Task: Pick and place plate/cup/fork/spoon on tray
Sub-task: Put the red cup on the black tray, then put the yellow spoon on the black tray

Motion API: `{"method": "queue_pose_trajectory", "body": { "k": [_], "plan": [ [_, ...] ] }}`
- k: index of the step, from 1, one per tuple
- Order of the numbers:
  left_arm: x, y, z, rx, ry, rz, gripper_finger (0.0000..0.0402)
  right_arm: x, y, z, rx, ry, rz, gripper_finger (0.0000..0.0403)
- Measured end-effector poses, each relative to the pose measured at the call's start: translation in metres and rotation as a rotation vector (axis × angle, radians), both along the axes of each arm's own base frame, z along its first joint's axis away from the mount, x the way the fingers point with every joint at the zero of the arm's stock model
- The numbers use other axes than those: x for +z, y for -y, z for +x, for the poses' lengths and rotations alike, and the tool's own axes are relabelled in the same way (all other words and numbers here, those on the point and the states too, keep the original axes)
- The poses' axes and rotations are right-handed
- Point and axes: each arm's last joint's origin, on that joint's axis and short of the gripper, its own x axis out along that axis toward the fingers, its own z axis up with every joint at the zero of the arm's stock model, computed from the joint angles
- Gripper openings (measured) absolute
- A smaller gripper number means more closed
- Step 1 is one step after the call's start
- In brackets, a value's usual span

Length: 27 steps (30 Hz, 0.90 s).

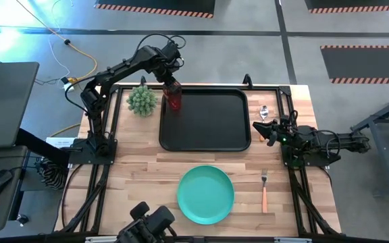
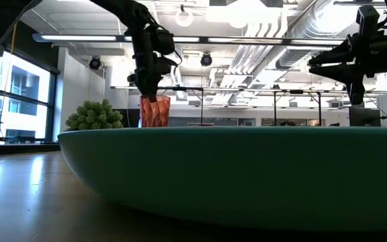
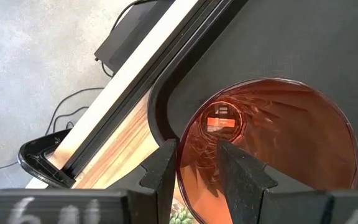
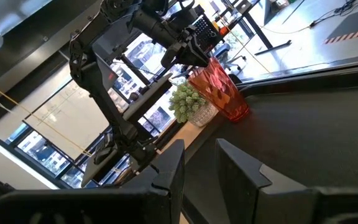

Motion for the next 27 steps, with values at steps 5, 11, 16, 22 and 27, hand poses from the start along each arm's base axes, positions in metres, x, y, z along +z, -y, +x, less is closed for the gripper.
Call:
{"method": "queue_pose_trajectory", "body": {
  "k": [5,11,16,22,27],
  "plan": [
    [0.002,0.0,0.0,0.0,0.002,0.002,0.0106,0.0,0.0,0.0,0.0,0.0,0.0,0.0083],
    [0.021,-0.002,0.002,0.003,0.041,0.049,0.0106,0.0,0.0,0.0,0.0,0.001,0.0,0.0083],
    [0.04,0.0,0.0,0.003,0.058,0.065,0.0106,0.0,0.0,0.0,0.0,0.0,0.0,0.0083],
    [0.059,0.006,-0.005,0.017,0.062,0.034,0.0106,0.002,0.0,0.0,0.0,0.025,0.002,0.0083],
    [0.064,0.016,-0.008,0.054,0.039,-0.026,0.0106,0.01,0.0,-0.001,-0.001,0.104,0.0,0.0083]
  ]
}}
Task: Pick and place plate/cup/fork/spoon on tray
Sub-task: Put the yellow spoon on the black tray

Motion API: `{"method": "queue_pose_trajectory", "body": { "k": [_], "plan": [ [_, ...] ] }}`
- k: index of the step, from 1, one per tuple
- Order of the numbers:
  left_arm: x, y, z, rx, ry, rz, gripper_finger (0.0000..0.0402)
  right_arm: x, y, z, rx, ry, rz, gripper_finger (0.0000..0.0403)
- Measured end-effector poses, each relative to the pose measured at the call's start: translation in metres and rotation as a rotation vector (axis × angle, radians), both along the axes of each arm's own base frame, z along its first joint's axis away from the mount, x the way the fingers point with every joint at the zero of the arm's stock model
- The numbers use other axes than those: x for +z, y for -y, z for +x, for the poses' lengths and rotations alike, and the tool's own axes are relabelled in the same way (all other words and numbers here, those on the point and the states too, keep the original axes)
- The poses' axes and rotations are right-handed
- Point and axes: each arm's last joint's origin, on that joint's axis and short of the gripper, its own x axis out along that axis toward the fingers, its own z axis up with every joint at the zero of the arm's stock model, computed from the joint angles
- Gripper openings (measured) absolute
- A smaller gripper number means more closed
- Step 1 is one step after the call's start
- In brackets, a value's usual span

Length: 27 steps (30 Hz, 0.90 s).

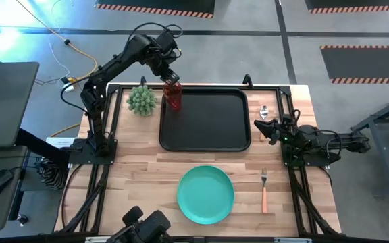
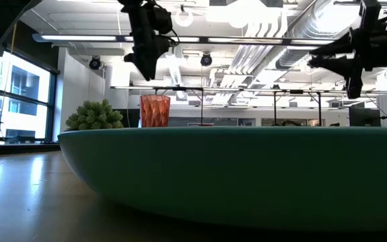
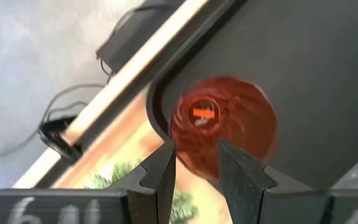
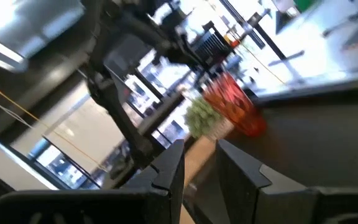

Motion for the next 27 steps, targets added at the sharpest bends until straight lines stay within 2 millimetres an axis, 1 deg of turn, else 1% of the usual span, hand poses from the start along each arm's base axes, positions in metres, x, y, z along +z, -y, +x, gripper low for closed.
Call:
{"method": "queue_pose_trajectory", "body": {
  "k": [4,9,14,18,23,27],
  "plan": [
    [0.007,0.012,-0.001,-0.025,-0.008,-0.009,0.0106,0.009,0.0,-0.002,-0.008,0.078,-0.032,0.0083],
    [0.023,0.029,-0.004,-0.07,0.02,0.021,0.0106,0.015,0.001,-0.004,-0.021,0.128,-0.041,0.0087],
    [0.045,0.048,-0.013,-0.09,0.076,0.063,0.0106,0.033,0.001,-0.009,-0.035,0.16,-0.077,0.0118],
    [0.062,0.065,-0.023,-0.114,0.122,0.1,0.0106,0.056,0.002,-0.018,-0.06,0.198,-0.109,0.0149],
    [0.08,0.083,-0.034,-0.155,0.168,0.142,0.0106,0.086,0.004,-0.033,-0.114,0.158,-0.121,0.0171],
    [0.091,0.091,-0.046,-0.148,0.207,0.172,0.0106,0.104,0.006,-0.043,-0.132,-0.001,-0.035,0.0173]
  ]
}}
